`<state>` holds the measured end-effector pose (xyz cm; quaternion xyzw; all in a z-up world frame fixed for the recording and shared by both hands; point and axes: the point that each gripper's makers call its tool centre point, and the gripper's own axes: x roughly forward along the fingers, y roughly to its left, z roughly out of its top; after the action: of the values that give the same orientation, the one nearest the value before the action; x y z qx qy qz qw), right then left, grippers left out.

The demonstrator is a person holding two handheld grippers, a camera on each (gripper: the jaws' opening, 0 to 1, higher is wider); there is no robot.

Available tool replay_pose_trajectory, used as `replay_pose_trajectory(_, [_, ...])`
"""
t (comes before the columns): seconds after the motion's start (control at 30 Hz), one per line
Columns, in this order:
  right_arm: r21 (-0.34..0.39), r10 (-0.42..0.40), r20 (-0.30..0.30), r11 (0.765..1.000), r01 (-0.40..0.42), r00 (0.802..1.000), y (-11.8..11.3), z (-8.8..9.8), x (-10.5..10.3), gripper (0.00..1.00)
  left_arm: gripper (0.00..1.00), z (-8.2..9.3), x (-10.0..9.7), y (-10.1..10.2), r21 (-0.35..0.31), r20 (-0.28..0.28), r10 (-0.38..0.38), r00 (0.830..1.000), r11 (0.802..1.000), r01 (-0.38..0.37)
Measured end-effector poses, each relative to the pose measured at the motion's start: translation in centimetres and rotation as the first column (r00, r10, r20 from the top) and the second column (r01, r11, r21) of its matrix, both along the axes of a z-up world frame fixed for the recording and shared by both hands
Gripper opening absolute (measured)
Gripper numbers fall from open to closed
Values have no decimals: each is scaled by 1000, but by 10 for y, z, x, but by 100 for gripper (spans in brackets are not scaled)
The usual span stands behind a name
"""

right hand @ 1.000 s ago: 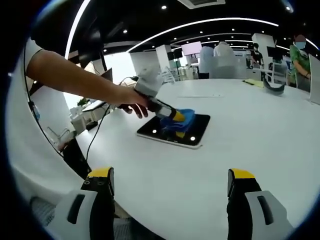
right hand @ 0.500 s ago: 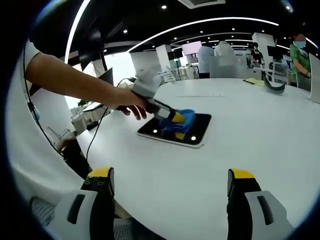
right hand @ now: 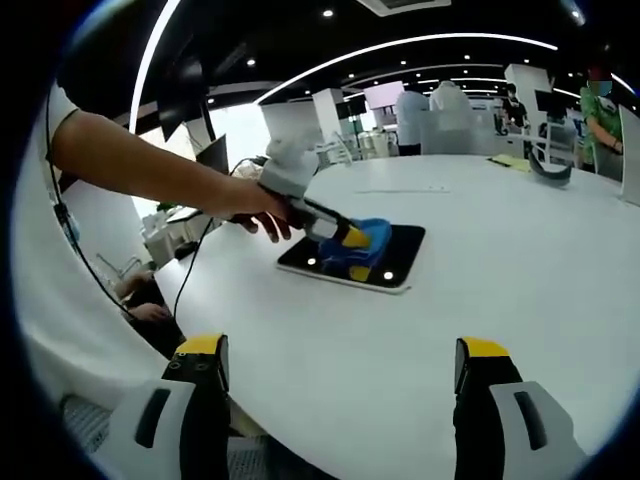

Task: Wipe the mirror surface with the cleaning cloth until all visible marks leave the cleaned area.

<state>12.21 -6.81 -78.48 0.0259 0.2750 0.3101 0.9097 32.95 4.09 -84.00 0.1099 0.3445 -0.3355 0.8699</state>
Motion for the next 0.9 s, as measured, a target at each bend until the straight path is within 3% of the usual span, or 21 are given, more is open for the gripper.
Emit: replay_pose_trajectory(0.9, [4, 8, -6, 1000, -8, 1000, 4, -2, -1, 93, 31, 0, -18, 1, -3, 14, -56, 998, 998, 56])
